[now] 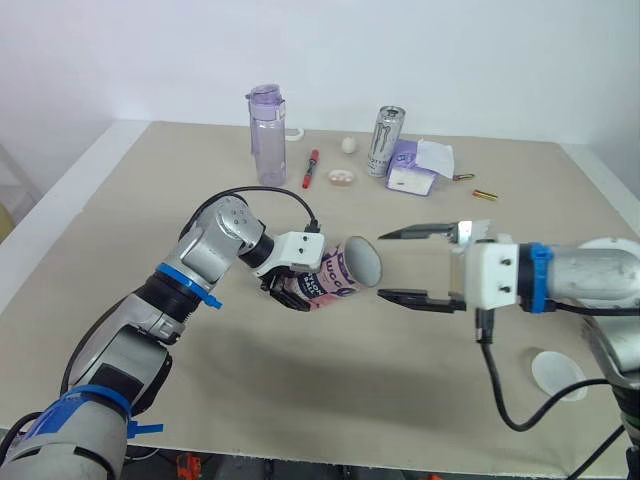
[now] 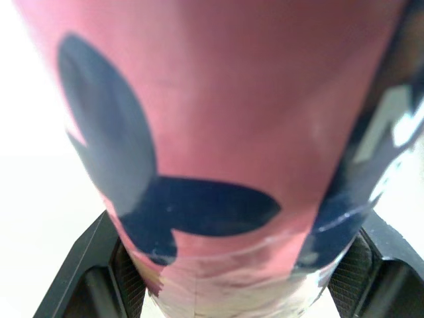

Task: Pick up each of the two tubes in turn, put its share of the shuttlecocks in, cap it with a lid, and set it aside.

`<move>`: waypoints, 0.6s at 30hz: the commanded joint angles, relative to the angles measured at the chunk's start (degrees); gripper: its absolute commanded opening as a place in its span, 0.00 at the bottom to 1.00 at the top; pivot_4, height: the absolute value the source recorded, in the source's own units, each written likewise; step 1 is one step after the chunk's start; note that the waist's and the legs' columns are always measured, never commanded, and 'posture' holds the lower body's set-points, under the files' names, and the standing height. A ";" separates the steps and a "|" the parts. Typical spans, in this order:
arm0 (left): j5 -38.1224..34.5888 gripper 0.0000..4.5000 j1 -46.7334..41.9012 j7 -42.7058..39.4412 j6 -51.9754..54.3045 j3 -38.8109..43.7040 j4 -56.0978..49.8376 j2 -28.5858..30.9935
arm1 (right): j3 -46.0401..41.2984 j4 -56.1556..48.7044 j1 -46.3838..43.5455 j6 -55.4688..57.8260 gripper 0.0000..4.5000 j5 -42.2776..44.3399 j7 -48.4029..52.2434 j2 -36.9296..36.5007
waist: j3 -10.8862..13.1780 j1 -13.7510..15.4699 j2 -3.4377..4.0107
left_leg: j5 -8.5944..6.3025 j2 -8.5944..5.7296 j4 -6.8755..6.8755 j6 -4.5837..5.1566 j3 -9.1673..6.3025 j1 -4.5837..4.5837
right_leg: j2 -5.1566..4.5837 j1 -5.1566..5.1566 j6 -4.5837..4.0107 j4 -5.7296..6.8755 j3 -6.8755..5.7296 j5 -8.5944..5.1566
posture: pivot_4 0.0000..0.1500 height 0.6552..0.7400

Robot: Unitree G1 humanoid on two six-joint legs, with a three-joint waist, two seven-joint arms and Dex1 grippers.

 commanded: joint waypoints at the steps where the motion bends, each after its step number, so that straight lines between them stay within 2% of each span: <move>1: 0.70 0.68 0.89 0.39 0.47 -1.32 0.14 -0.16 | -12.16 3.83 5.31 7.26 0.98 7.65 -6.10 3.19 | 0.00 -0.03 0.00 | 0.00 -0.01 0.01 0.00 0.03 0.01 | 0.00 -0.01 -0.10 0.00 0.03 0.09 | 1.00 1.00; 5: 0.68 0.68 0.76 0.53 0.44 -1.47 0.16 -0.59 | -21.37 14.22 11.58 10.47 0.98 7.62 -11.57 6.23 | -0.02 0.18 -0.11 | 0.00 -0.04 0.06 0.00 -0.02 0.02 | -0.01 0.09 -0.18 -0.01 0.00 0.08 | 1.00 1.00; 10: 0.62 0.68 1.05 0.31 0.49 -1.50 -0.50 -0.20 | -26.16 28.51 11.33 9.99 0.98 5.34 -16.26 6.02 | -0.06 -0.11 0.02 | 0.00 -0.04 0.09 0.01 0.08 0.08 | 0.01 0.06 -0.08 -0.01 0.12 0.10 | 1.00 1.00; 18: 0.58 0.68 1.24 0.19 0.80 -1.49 -0.99 0.09 | -24.78 45.17 4.87 9.44 0.98 6.32 -12.81 5.78 | -0.12 -0.33 0.16 | 0.03 -0.04 0.06 0.05 0.13 0.15 | 0.05 0.09 0.17 -0.01 0.22 0.00 | 1.00 1.00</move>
